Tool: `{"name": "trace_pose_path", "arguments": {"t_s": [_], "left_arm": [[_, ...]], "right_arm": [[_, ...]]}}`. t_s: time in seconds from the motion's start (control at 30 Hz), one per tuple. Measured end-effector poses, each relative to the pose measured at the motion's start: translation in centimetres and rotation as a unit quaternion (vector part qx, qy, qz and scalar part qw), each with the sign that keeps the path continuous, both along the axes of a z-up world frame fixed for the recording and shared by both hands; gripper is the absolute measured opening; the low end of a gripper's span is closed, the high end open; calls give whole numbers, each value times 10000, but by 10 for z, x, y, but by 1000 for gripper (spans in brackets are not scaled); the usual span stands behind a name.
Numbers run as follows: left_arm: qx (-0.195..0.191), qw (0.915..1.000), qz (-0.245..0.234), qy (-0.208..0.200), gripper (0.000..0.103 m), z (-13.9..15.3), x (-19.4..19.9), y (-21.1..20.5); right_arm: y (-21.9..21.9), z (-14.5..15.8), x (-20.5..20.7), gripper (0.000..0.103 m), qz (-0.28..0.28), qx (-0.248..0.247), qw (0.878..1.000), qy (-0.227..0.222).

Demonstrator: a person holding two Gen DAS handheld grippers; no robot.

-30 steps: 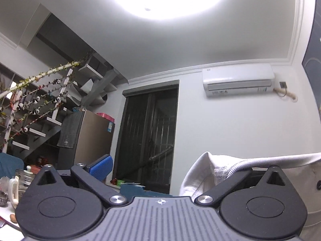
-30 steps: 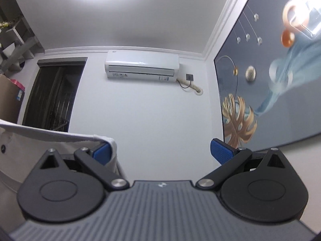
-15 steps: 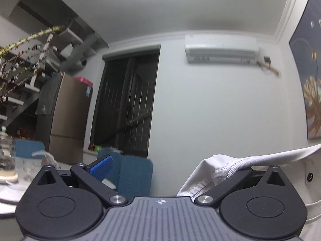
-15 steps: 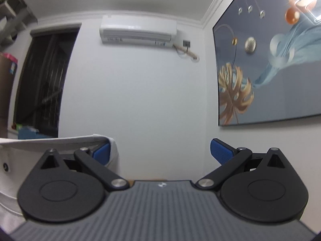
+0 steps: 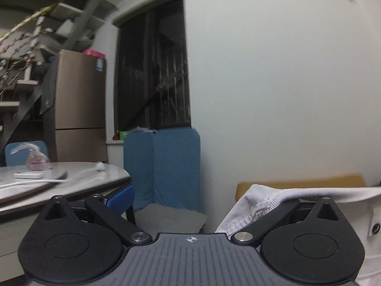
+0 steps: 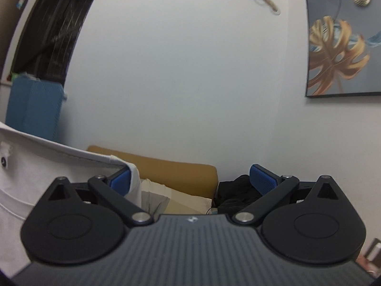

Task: Fold clothes
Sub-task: 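Lift the white T-shirt high with both grippers and shake it open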

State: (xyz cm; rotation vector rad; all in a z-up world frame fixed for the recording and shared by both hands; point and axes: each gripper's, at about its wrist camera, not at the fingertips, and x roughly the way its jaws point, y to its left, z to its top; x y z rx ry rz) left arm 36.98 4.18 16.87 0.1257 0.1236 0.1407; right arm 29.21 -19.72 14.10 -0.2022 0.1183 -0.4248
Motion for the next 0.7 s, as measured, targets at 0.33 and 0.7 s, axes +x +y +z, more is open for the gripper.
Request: {"name": "trace_pose_path", "arguments": {"t_s": [0.33,0.7], "left_arm": [[-178,9720,-91,2342,103,-264,214,-22],[-435,9449,-546,3198,103,-260,144,25]], "right_arm": [[-56,-247,222,103,658,1001,9712,2058],[-45,-235,182,103,1385,1478,9413,2699]]}}
